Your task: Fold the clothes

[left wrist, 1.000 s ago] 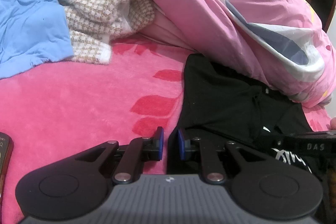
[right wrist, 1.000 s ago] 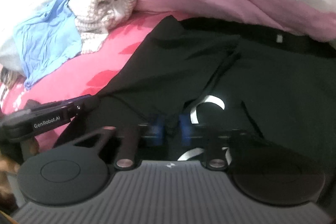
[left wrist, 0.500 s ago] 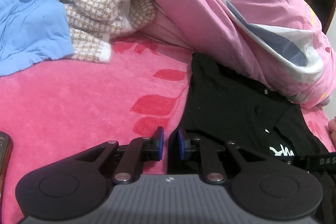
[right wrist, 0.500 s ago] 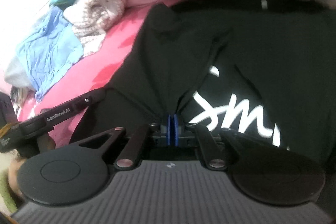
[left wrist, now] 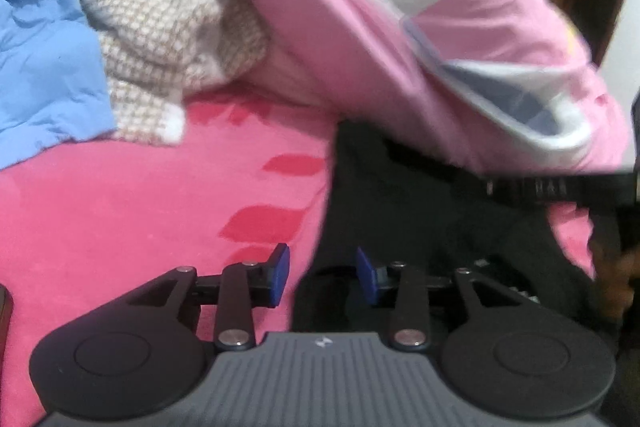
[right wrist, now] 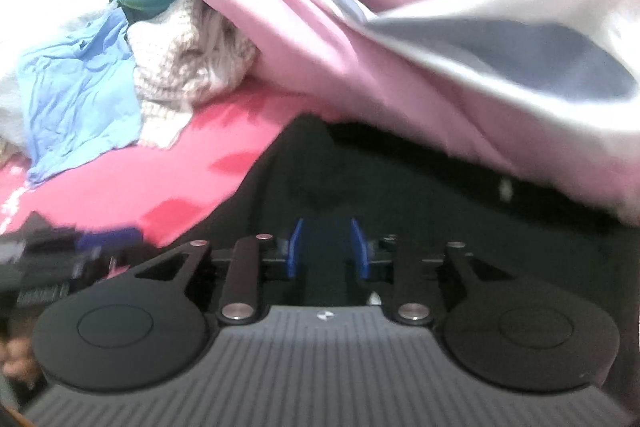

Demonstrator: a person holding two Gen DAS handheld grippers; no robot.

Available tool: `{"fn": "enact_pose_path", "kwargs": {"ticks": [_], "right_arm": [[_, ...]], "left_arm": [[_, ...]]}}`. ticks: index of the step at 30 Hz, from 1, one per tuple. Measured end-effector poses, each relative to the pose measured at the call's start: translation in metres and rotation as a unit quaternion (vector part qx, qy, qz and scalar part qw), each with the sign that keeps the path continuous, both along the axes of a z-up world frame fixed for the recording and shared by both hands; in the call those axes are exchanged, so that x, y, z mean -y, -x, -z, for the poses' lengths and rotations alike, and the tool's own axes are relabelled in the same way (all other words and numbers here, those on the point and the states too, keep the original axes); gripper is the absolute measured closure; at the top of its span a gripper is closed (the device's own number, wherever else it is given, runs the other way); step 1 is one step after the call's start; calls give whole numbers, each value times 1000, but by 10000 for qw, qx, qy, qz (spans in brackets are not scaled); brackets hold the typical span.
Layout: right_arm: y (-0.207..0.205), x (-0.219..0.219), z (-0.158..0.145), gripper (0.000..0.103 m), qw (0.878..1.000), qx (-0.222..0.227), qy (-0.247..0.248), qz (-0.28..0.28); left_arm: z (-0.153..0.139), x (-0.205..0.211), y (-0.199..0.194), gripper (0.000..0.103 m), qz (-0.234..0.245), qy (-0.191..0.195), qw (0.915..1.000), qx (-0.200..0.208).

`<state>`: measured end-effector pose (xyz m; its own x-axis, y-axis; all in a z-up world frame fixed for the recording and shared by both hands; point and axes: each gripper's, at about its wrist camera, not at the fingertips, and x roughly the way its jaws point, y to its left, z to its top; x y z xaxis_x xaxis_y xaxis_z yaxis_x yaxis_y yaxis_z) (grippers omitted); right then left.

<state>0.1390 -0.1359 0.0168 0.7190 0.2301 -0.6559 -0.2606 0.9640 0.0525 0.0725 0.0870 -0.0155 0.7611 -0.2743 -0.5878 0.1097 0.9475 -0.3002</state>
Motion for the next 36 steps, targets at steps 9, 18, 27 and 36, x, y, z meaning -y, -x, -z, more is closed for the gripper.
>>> {"fn": "enact_pose_path", "kwargs": {"ticks": [9, 18, 27, 36], "right_arm": [[-63, 33, 14, 69, 9974, -81, -644, 306], [-113, 20, 42, 74, 9835, -532, -1718, 180], [-103, 16, 38, 103, 9853, -145, -1685, 244], [-110, 20, 43, 98, 9887, 139, -1222, 852]], "left_arm": [[7, 3, -5, 68, -173, -286, 9993, -136], [8, 1, -5, 68, -193, -209, 9995, -152], [8, -1, -5, 69, -213, -144, 9995, -164], [8, 0, -5, 69, -215, -167, 9995, -157]]}}
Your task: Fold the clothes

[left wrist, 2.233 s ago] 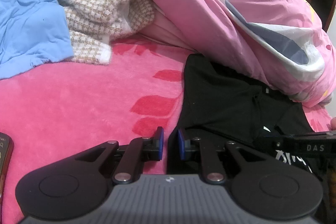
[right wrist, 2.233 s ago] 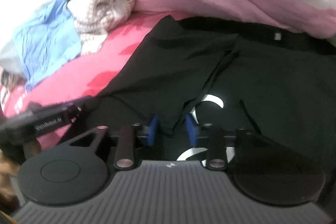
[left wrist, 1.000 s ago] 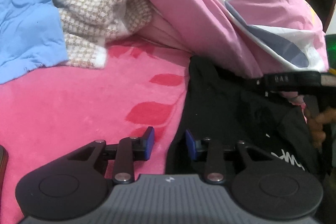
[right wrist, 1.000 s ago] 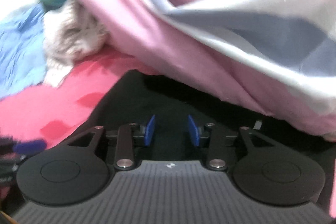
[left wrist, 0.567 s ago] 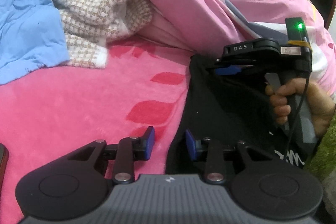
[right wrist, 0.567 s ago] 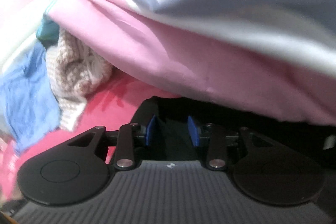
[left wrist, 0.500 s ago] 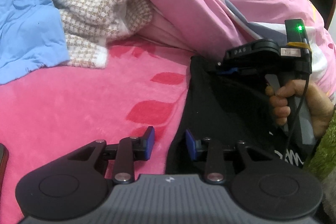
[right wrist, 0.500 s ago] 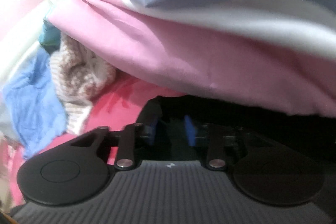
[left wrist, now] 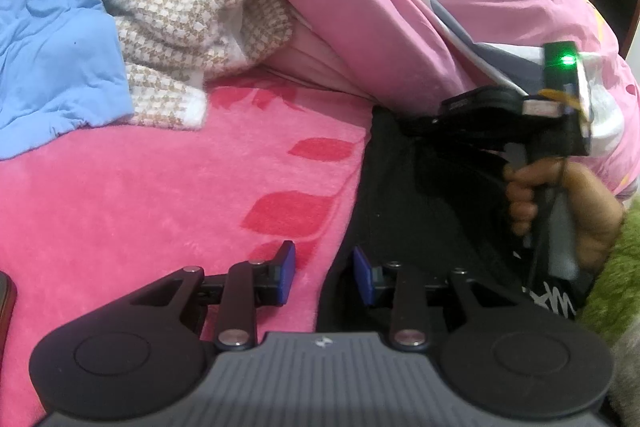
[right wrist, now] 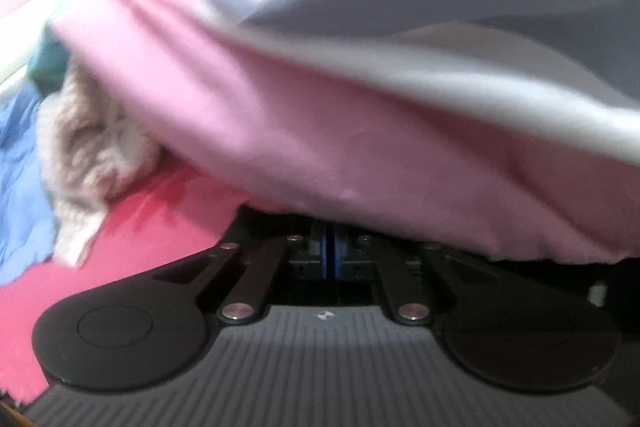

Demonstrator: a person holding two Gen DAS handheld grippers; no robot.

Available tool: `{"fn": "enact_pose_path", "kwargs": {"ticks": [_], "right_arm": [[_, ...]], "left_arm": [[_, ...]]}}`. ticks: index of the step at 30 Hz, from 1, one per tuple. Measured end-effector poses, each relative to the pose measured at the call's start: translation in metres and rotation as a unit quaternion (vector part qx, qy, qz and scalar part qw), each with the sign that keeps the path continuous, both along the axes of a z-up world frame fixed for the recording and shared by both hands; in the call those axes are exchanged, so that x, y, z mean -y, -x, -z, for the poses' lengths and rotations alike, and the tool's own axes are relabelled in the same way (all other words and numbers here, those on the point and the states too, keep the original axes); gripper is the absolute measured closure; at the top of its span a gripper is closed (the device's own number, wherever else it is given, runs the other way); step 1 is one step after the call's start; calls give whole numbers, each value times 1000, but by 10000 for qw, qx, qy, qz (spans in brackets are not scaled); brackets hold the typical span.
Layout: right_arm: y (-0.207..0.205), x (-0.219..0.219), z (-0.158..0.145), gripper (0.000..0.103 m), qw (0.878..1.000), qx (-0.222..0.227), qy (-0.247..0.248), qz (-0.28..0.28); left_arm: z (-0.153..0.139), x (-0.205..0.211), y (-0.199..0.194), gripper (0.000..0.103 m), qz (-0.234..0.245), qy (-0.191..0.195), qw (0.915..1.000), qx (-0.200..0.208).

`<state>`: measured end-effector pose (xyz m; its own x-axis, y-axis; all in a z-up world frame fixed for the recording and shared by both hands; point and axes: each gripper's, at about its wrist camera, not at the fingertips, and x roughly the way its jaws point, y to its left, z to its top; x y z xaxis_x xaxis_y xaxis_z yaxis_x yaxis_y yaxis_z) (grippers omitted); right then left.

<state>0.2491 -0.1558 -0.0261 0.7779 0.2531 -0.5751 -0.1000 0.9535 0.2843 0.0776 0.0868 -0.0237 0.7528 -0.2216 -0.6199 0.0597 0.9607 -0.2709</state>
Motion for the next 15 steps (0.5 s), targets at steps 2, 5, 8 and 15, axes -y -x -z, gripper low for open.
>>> {"fn": "enact_pose_path", "kwargs": {"ticks": [2, 5, 8, 15], "right_arm": [[10, 15, -9, 91, 9992, -70, -397, 29], [38, 39, -26, 78, 9988, -18, -458, 165], [58, 64, -32, 76, 9981, -252, -454, 344], [71, 74, -15, 76, 9948, -926, -395, 155]], "left_arm": [[0, 0, 0, 69, 0, 13, 10000, -4], [0, -1, -1, 69, -6, 22, 10000, -9], [0, -1, -1, 69, -24, 42, 10000, -17], [0, 0, -1, 69, -37, 15, 10000, -7]]}}
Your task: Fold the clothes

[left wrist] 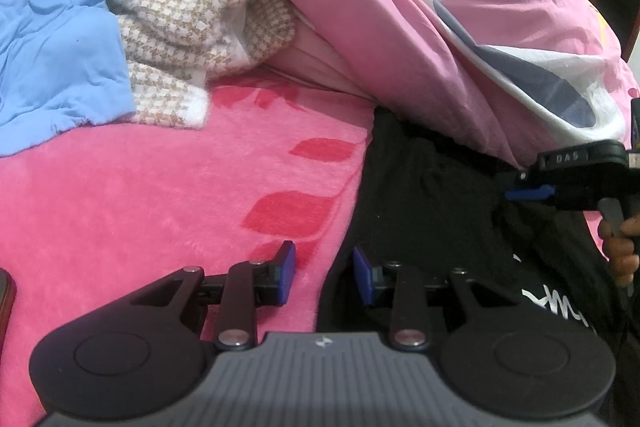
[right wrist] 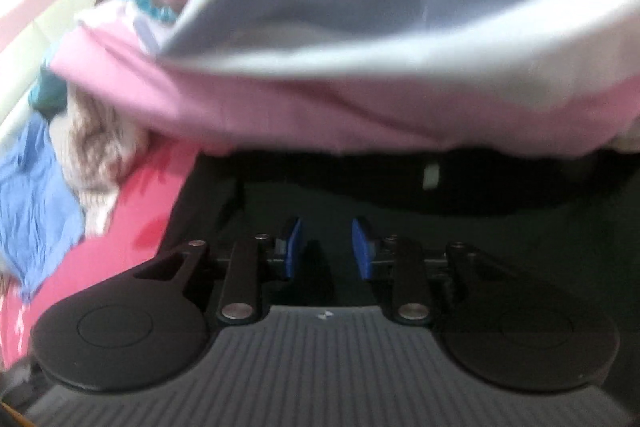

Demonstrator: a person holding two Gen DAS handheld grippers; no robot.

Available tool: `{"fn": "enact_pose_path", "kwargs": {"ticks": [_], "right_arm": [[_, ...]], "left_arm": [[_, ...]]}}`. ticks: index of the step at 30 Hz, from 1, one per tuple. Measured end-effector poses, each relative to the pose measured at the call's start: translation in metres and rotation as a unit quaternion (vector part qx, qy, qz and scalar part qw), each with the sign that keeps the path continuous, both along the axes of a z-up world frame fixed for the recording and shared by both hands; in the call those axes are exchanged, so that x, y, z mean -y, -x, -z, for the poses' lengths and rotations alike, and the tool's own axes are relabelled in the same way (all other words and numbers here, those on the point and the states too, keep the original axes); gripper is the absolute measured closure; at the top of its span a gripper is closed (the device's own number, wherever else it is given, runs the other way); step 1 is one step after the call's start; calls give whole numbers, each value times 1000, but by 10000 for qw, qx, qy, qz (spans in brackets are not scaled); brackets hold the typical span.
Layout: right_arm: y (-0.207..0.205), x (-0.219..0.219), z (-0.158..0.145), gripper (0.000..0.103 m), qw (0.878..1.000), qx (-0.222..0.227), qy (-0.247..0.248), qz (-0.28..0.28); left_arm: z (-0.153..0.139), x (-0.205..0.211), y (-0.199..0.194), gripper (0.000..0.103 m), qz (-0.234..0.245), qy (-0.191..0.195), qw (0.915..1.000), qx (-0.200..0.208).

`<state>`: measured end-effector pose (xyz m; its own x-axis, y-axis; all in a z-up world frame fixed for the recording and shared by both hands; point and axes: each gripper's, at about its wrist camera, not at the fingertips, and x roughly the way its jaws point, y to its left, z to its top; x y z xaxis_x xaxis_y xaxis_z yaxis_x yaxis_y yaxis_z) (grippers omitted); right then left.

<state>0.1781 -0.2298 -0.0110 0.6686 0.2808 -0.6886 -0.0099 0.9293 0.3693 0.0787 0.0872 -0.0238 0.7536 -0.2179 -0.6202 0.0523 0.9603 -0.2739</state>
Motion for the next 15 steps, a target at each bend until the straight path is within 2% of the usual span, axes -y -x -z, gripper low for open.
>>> {"fn": "enact_pose_path", "kwargs": {"ticks": [4, 6, 7, 8, 9, 15], "right_arm": [[4, -8, 7, 76, 9998, -96, 46, -137], [3, -11, 10, 81, 9998, -108, 76, -160], [4, -11, 10, 84, 9997, -95, 109, -172], [6, -11, 10, 94, 9997, -81, 145, -184], [7, -13, 10, 99, 9996, -41, 190, -195], [26, -11, -4, 101, 9989, 231, 413, 67]], "left_arm": [[0, 1, 0, 69, 3, -32, 10000, 8], [0, 0, 0, 69, 6, -21, 10000, 9], [0, 0, 0, 69, 5, -10, 10000, 7], [0, 0, 0, 69, 7, -6, 10000, 7], [0, 0, 0, 69, 8, -8, 10000, 9], [1, 0, -1, 69, 7, 10, 10000, 5]]}}
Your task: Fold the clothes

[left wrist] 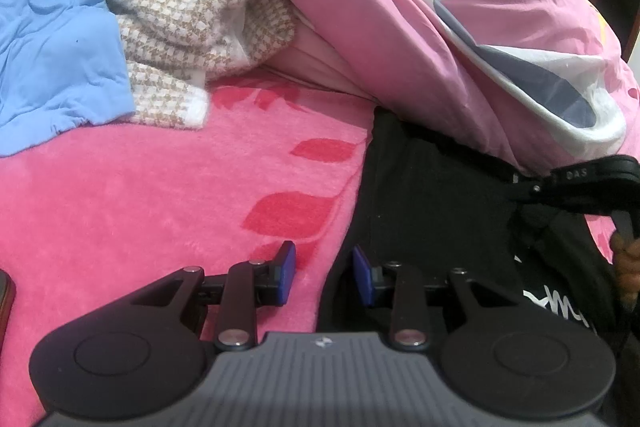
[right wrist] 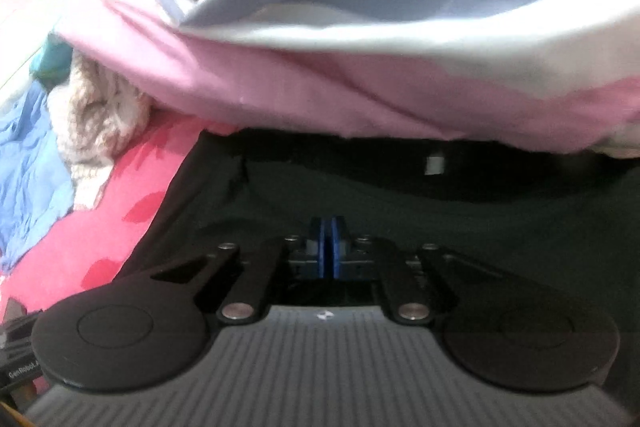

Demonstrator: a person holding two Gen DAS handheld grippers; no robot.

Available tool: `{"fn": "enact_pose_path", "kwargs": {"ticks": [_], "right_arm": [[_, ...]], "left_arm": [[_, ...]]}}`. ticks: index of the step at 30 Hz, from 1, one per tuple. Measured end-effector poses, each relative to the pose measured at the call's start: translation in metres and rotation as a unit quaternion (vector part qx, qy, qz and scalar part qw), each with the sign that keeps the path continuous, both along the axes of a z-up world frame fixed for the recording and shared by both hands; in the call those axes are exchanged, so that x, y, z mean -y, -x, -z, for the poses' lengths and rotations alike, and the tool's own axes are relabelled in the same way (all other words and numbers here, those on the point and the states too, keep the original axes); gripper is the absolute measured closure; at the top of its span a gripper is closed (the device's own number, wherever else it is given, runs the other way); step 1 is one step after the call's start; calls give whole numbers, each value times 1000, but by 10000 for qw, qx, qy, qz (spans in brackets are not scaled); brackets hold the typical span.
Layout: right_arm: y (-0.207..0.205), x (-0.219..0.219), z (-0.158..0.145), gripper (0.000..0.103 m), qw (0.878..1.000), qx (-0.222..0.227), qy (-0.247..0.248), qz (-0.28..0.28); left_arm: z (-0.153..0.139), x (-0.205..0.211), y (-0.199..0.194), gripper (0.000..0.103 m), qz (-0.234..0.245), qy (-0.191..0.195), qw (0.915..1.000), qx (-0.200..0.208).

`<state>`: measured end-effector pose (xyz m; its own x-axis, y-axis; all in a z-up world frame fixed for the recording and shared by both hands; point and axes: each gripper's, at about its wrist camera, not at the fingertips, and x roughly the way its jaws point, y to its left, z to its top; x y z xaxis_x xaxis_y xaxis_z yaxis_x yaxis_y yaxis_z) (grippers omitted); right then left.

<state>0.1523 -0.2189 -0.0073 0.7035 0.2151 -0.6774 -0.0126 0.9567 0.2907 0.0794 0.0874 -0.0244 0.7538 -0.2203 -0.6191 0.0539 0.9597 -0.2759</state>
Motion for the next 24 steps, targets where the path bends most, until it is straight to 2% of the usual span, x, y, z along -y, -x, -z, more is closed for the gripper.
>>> {"fn": "enact_pose_path", "kwargs": {"ticks": [3, 6, 12, 14, 16, 20, 24], "right_arm": [[1, -3, 5, 101, 9998, -19, 183, 126], [-6, 4, 14, 99, 9993, -76, -6, 362], [-5, 14, 11, 97, 9974, 17, 73, 716], [5, 11, 3, 97, 9983, 123, 69, 569], [16, 7, -4, 96, 9993, 109, -149, 329], [40, -7, -5, 96, 9973, -255, -678, -100], [65, -30, 0, 87, 9925, -575, -957, -502]], "left_arm": [[0, 0, 0, 69, 0, -5, 10000, 3], [0, 1, 1, 69, -4, 8, 10000, -1], [-1, 0, 0, 69, -1, 36, 10000, -10], [-1, -1, 0, 69, -2, 55, 10000, -15], [-1, -2, 0, 69, -4, 83, 10000, -22], [1, -7, -2, 69, -32, 321, 9995, -73], [2, -15, -4, 70, -77, 637, 9978, -162]]}}
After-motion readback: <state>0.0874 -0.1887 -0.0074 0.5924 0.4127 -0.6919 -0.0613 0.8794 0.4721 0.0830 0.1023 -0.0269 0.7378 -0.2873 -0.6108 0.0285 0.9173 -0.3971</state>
